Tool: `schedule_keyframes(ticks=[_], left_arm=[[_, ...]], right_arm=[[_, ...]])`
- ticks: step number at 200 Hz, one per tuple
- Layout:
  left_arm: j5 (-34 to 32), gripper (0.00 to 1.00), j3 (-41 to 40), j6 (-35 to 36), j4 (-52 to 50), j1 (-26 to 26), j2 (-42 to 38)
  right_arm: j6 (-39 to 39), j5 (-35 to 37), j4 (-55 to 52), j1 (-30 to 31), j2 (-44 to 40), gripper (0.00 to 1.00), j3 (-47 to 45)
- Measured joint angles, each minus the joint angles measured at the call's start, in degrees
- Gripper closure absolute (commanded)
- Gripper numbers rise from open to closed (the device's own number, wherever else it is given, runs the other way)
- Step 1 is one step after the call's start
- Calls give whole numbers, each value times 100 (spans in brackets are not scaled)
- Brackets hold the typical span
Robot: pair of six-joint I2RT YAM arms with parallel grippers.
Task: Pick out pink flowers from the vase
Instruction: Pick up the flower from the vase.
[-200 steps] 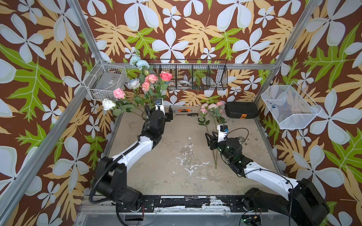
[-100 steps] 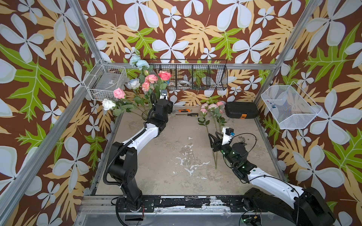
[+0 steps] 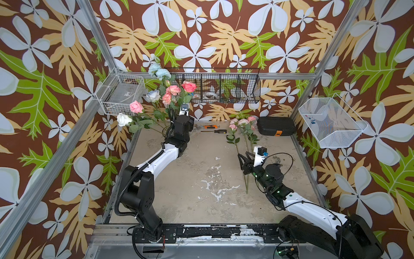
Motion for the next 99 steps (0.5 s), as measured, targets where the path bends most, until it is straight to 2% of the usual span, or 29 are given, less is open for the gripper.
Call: schedule_keyframes(ticks=[41,90,99], left_arm=[[-39,26,188,190,-2,94,229],[-52,34,391,339,-11,210,437],[-55,39,400,404,-9,219,444]], right_arm=[[2,0,37,-2,-13,48,-26],[4,-57,39,-2,-15,48,-22],[4,-61,39,-2,-31,48,-24]])
